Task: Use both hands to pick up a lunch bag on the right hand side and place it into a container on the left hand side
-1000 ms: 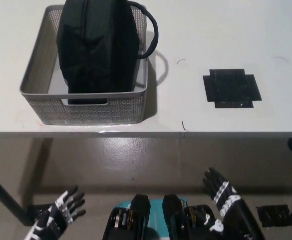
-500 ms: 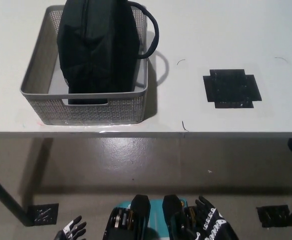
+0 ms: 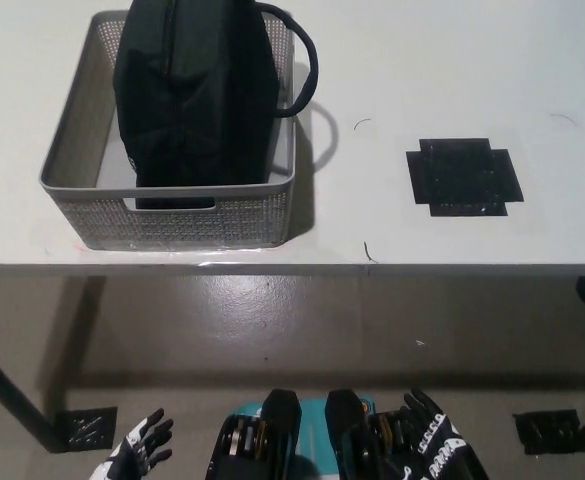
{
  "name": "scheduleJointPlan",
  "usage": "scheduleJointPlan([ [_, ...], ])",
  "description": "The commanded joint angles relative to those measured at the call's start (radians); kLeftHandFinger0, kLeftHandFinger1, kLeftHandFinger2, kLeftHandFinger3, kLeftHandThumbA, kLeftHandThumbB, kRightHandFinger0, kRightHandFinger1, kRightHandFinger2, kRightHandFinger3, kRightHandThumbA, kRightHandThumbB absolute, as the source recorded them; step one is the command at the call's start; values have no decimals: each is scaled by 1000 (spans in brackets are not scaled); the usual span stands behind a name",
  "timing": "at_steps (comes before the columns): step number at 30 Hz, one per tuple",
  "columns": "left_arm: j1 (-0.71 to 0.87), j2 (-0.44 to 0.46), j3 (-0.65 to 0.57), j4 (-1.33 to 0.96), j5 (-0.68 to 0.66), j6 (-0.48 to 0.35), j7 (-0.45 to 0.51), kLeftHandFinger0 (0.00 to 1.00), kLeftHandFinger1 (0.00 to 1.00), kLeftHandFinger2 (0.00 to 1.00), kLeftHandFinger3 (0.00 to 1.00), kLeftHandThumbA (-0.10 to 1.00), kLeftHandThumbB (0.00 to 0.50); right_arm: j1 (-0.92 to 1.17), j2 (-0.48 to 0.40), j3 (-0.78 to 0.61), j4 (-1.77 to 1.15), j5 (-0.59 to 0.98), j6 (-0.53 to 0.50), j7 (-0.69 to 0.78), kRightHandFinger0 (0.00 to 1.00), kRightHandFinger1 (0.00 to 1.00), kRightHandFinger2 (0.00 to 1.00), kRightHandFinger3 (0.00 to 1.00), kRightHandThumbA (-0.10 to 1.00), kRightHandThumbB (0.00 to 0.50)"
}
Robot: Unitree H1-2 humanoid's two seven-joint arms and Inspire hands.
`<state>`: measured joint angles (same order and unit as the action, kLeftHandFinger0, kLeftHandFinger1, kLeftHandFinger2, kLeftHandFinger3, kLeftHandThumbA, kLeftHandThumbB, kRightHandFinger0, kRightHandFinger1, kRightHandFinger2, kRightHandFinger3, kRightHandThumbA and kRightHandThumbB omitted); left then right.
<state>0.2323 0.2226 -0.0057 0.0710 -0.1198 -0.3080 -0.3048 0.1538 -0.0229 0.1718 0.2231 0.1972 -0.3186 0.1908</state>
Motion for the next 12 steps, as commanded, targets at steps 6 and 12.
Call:
scheduleJointPlan([
  [6, -16, 6, 10, 7, 0, -63, 9, 1000, 1000, 1000, 1000, 1000, 329, -34, -6, -8, 28, -33, -72, 22, 1000, 1000, 1000, 1000, 1000, 370],
  [12, -28, 3, 9, 7, -4, -58, 6, 1000, 1000, 1000, 1000, 1000, 342, -37, -12, -11, 27, -38, -74, 18, 1000, 1000, 1000, 1000, 1000, 376],
])
